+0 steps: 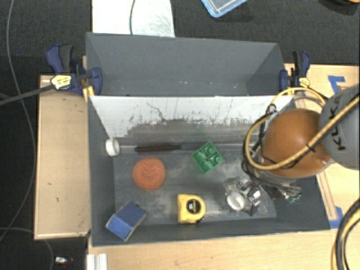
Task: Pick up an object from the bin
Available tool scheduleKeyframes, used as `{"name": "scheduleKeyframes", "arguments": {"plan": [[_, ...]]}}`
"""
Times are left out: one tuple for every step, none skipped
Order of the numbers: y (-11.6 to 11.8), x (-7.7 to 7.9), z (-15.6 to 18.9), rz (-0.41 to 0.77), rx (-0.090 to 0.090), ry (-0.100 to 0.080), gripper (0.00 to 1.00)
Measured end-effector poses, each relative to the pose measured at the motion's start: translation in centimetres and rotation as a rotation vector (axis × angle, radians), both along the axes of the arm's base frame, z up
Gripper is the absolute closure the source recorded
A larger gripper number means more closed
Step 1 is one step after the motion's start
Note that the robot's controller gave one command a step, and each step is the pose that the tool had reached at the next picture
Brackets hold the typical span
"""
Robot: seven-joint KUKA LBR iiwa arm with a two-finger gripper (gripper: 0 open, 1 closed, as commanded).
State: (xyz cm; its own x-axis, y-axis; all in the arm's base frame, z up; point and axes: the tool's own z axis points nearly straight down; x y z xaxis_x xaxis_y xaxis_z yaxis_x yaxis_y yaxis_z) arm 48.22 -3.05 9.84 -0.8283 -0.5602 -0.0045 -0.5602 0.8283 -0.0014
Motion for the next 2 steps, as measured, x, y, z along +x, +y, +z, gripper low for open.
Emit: {"name": "scheduleKeyframes", "arguments": {"plan": [[0.0, -0.1, 3.3, 0.000, 0.001, 0.003, 1.00], [0.1, -0.1, 7.0, -0.002, 0.002, 0.004, 1.00]]}}
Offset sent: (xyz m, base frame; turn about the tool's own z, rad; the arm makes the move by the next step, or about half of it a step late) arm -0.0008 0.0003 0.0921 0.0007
